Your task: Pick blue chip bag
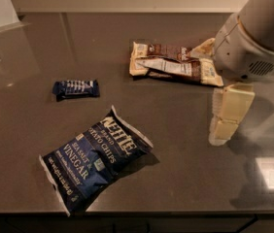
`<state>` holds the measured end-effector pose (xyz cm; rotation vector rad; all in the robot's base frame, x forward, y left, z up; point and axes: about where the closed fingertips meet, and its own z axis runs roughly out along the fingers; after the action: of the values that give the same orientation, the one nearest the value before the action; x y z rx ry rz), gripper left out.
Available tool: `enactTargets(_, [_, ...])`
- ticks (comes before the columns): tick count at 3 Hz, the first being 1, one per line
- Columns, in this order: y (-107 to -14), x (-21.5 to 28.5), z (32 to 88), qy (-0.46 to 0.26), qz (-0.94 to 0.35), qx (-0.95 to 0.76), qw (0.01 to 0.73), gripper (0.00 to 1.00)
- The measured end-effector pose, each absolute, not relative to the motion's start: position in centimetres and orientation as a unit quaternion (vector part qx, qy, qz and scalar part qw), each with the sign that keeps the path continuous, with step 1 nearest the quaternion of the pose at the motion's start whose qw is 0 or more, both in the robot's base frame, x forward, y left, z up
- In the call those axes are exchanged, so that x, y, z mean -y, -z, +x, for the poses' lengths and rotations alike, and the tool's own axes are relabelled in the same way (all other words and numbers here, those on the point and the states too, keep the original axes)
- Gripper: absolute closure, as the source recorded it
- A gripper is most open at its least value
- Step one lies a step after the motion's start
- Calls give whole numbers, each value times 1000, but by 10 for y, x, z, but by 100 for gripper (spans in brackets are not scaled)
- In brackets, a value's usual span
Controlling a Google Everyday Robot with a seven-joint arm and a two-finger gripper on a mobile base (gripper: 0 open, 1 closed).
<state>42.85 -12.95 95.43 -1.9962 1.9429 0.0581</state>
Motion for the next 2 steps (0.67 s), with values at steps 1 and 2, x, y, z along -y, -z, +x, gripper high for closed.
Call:
enactTargets(1, [-936,82,423,-44,-741,-646,176,0])
enactTargets(2, [-914,33,418,-63,-775,-607,165,0])
